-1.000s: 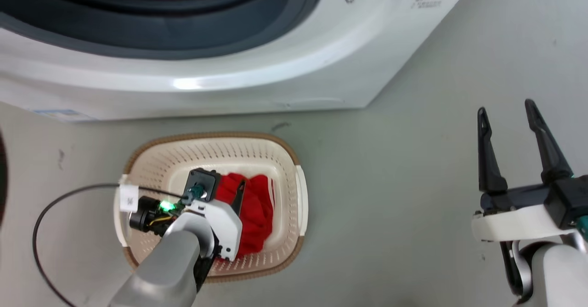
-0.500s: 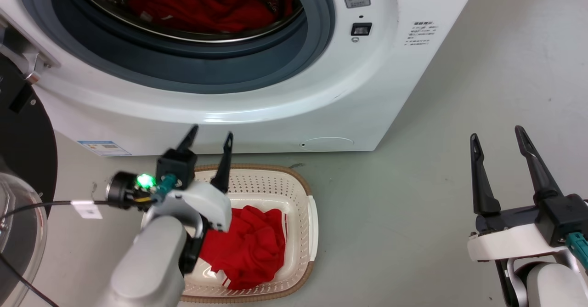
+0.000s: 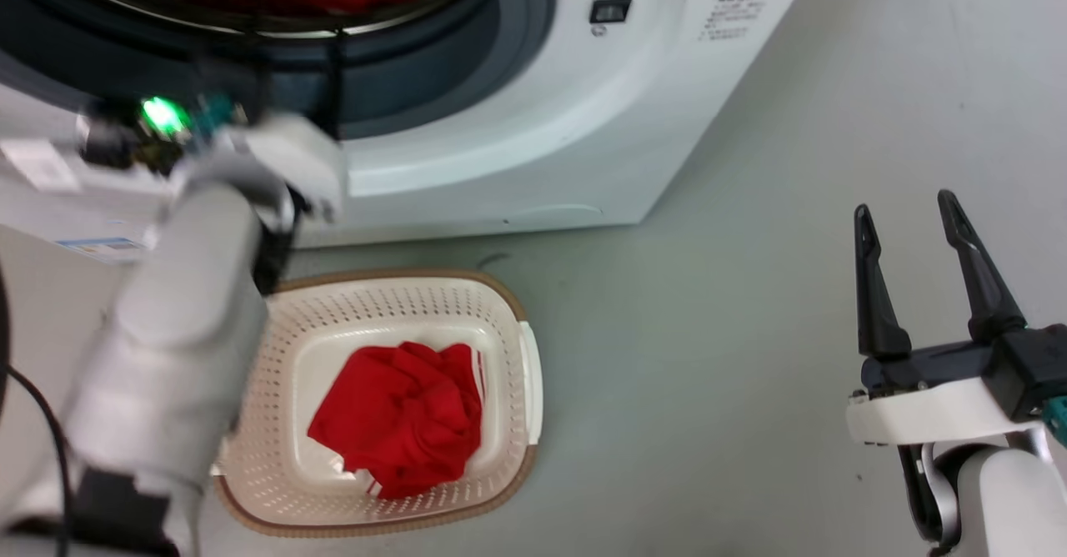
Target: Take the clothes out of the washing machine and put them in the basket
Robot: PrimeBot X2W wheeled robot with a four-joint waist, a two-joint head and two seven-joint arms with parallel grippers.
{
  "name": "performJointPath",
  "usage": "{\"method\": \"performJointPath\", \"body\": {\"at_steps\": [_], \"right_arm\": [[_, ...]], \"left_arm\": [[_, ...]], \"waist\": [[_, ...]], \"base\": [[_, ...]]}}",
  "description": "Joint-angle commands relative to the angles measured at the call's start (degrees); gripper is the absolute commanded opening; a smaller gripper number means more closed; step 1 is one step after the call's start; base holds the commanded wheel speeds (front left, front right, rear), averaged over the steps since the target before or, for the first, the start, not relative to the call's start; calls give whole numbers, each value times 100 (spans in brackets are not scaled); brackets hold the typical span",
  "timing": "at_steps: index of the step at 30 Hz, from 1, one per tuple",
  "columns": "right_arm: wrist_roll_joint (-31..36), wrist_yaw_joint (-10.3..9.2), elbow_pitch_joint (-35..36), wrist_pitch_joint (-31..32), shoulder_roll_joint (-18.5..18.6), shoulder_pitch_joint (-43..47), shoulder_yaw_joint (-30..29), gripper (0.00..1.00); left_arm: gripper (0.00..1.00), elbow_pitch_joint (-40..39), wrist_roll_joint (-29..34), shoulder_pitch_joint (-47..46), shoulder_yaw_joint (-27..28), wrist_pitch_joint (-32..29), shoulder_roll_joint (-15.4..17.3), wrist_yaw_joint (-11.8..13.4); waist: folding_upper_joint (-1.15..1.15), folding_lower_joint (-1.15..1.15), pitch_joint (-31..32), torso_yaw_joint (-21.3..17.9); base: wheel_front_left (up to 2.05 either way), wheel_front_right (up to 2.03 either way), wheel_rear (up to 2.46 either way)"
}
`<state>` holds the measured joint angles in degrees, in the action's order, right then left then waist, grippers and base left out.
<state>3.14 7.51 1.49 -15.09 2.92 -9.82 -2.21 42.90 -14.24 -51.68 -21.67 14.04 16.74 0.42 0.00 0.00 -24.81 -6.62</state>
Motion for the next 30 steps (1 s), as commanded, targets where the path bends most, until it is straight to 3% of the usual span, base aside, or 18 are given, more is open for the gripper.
{"method": "performJointPath", "body": {"at_steps": [1,10,19,30], "right_arm": [[-24,-4,17,-12,-8,-93,4,100],[-249,-4,106,-12,-8,-393,85,100],[-482,-4,231,-12,-10,-688,190,100],[-774,-4,468,-13,-9,-815,301,100]], "left_arm": [[100,104,38,-192,9,-40,27,-39],[100,1147,95,-1894,-93,-766,246,-388],[100,2131,-103,-3309,-104,-1962,438,-676],[100,2677,-188,-4564,-311,-3416,573,-775]], "waist": [[0,0,-232,-170],[0,0,-954,-520],[0,0,-1661,-869],[0,0,-2313,-1185]], "base": [[0,0,0],[0,0,0],[0,0,0],[0,0,0]]}}
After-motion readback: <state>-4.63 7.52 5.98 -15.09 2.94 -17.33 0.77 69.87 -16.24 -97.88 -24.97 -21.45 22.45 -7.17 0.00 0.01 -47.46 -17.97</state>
